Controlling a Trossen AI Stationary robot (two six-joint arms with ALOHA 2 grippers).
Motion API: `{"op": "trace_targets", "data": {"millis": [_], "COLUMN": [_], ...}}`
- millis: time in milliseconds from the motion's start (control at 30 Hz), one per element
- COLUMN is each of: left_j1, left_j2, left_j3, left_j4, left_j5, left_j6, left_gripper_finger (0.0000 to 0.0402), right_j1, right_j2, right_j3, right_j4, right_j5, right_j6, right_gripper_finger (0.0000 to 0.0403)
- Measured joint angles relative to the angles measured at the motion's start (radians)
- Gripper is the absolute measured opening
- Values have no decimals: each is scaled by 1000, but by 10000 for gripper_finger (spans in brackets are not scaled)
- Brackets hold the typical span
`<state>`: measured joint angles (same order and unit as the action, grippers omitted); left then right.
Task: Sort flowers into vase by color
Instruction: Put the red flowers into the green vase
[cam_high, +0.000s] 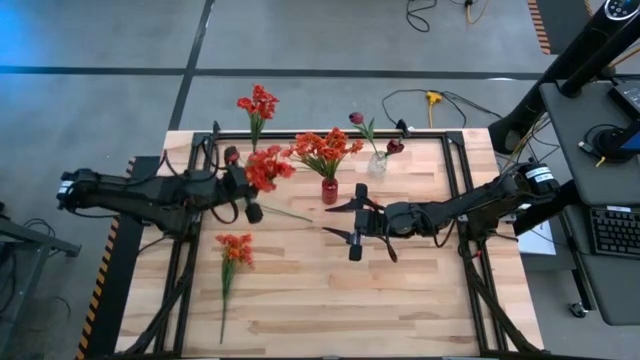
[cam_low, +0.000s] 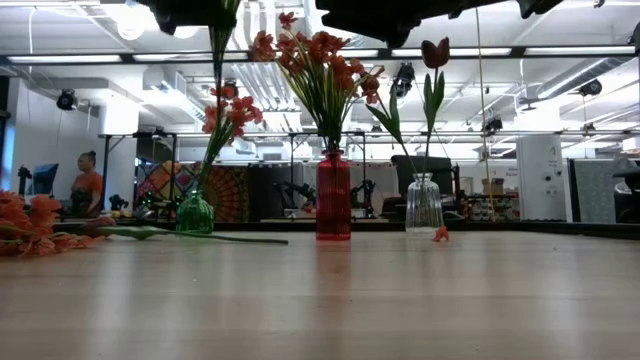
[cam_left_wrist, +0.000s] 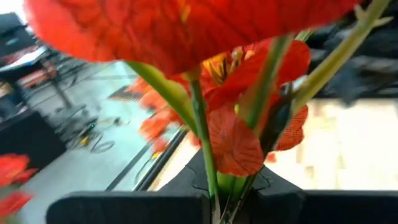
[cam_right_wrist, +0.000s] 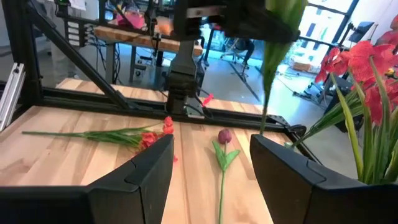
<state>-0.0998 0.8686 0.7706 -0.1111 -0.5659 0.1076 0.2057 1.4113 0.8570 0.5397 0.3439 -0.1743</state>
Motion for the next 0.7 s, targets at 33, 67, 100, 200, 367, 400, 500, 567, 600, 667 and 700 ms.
{"op": "trace_targets", "data": {"millis": [33,67,100,200,367,400,500,567,600,667,700], "left_j1": [18,36,53,103,184,204,270,313,332,362,375], "left_j2": [-2,-5,-6,-7,-17,-21,-38,-57,-69,-92,-101], "left_j3": [0,0,0,-1,-1,-1,-1,-1,-1,-1,-2], "left_j4": [-15,-27,-39,-59,-63,-58,-46,-44,-47,-50,-51], "left_j5": [0,0,0,2,41,68,139,143,143,147,149], "left_j6": [-2,-4,-5,-3,-2,-2,-6,-12,-12,-12,-12], "left_gripper_finger": [3,3,3,3,3,3,3,3,3,3,3], "right_j1": [-2,-7,-11,-26,-41,-41,-43,-43,-43,-43,-43], "right_j2": [0,0,0,0,0,0,0,0,0,0,0], "right_j3": [0,0,0,0,0,0,0,0,0,0,0], "right_j4": [-9,-19,-26,-44,-62,-63,-64,-64,-64,-65,-65], "right_j5": [0,0,-1,0,0,0,-1,-1,-1,-2,-2], "right_j6": [4,11,23,43,57,58,58,58,58,59,60], "right_gripper_finger": [206,206,206,206,206,206,206,206,206,206,206]}}
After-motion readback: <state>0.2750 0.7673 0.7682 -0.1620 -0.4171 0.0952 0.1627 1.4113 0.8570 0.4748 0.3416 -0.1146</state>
